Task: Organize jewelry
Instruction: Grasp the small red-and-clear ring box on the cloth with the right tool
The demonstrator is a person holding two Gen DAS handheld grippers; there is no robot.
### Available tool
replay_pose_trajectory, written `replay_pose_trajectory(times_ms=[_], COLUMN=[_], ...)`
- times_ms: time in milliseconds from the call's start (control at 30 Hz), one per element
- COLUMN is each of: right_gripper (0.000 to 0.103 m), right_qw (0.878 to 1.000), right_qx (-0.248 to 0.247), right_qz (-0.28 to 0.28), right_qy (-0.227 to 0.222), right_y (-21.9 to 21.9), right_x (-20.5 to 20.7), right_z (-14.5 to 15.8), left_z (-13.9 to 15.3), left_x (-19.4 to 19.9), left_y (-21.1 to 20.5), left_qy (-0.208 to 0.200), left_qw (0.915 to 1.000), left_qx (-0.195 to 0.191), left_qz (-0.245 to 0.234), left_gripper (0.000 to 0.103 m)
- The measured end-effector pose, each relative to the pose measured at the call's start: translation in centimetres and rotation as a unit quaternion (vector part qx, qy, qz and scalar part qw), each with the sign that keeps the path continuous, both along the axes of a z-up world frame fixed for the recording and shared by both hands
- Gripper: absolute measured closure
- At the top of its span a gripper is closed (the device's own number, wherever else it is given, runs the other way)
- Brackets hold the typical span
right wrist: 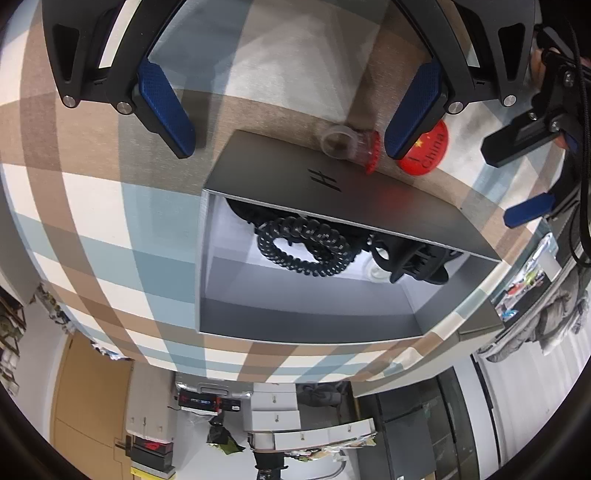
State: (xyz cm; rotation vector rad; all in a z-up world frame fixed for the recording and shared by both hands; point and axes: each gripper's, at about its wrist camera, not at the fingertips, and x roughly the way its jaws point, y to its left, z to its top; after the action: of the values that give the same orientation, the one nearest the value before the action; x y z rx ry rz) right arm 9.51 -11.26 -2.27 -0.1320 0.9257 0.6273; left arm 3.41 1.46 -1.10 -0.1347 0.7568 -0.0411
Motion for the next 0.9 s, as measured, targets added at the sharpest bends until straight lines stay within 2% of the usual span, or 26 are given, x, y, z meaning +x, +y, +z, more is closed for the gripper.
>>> replay_pose_trajectory(times_ms=[333, 567, 667, 900], right_gripper=[0.0, 0.003, 0.013, 0.036], right_qw=[0.998, 0.995, 0.994, 0.996], right_qx=[-0.053, -0.071, -0.076, -0.058], right_qz=[-0.033, 0.003, 0.025, 0.032], right_qy=[-0.027, -0.065, -0.076, -0.06], right_y=[-2.5, -1.4, -0.8, -1.1], right_x=[0.1, -1.3, -2.0, -1.6], right_z=[-0.3, 0.3, 0.5, 0.4], left_z=[0.0, 0.0, 0.0, 0.1], left_x=[0.0, 0.1, 0.0, 0.1], left_y=[-0.1, -0.1, -0.1, 0.0], left_qy=[-0.002, -0.002, -0.003, -0.001], left_qw=[1.0, 1.0, 1.0, 1.0], left_qx=[0.002, 0.004, 0.004, -0.001], left_qz=[-0.003, -0.003, -0.004, -0.004], left_gripper=[0.002, 0.001, 0.001, 0.001])
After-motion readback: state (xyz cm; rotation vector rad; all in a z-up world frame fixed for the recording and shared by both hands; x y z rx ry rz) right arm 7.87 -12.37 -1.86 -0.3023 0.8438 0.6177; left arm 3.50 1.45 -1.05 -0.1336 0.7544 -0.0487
